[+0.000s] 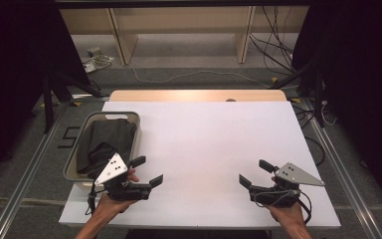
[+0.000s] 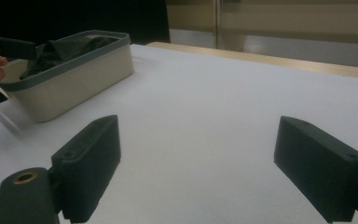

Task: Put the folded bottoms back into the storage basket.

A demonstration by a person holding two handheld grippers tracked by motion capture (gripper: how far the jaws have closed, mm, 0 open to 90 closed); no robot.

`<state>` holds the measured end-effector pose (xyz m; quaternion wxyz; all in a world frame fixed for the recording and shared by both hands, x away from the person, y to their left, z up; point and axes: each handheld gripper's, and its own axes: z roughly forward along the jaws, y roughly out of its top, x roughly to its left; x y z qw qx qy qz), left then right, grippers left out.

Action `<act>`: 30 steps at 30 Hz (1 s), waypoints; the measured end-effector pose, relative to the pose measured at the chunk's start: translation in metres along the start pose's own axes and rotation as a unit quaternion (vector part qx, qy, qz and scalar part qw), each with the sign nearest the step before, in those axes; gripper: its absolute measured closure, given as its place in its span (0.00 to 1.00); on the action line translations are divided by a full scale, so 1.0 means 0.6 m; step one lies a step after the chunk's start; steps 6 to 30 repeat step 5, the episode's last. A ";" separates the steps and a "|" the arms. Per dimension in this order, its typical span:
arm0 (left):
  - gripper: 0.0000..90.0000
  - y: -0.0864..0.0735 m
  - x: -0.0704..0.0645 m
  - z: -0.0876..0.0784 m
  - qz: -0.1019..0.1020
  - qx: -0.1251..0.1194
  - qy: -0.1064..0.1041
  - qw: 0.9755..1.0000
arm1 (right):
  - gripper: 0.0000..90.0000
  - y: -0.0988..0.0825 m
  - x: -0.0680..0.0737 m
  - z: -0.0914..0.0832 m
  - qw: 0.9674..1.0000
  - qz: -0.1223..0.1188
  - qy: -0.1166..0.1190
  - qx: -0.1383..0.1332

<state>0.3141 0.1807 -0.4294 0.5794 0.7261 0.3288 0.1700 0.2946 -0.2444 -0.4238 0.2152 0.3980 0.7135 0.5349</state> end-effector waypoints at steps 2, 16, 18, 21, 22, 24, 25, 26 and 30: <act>0.13 0.000 0.000 0.000 -0.002 -0.002 0.001 1.000 | 0.17 0.000 0.000 0.000 1.000 0.000 -0.001 0.000; 0.13 0.000 0.001 0.000 -0.003 0.000 0.002 1.000 | 0.17 0.000 -0.001 0.000 1.000 0.001 0.000 0.000; 0.13 0.000 0.001 0.000 -0.003 0.000 0.002 1.000 | 0.17 0.000 -0.001 0.000 1.000 0.001 0.000 0.000; 0.13 0.000 0.001 0.000 -0.003 0.000 0.002 1.000 | 0.17 0.000 -0.001 0.000 1.000 0.001 0.000 0.000; 0.13 0.000 0.001 0.000 -0.003 0.000 0.002 1.000 | 0.17 0.000 -0.001 0.000 1.000 0.001 0.000 0.000; 0.13 0.000 0.001 0.000 -0.003 0.000 0.002 1.000 | 0.17 0.000 -0.001 0.000 1.000 0.001 0.000 0.000; 0.13 0.000 0.001 0.000 -0.003 0.000 0.002 1.000 | 0.17 0.000 -0.001 0.000 1.000 0.001 0.000 0.000; 0.13 0.000 0.001 0.000 -0.003 0.000 0.002 1.000 | 0.17 0.000 -0.001 0.000 1.000 0.001 0.000 0.000; 0.13 0.000 0.001 0.000 -0.003 0.000 0.002 1.000 | 0.17 0.000 -0.001 0.000 1.000 0.001 0.000 0.000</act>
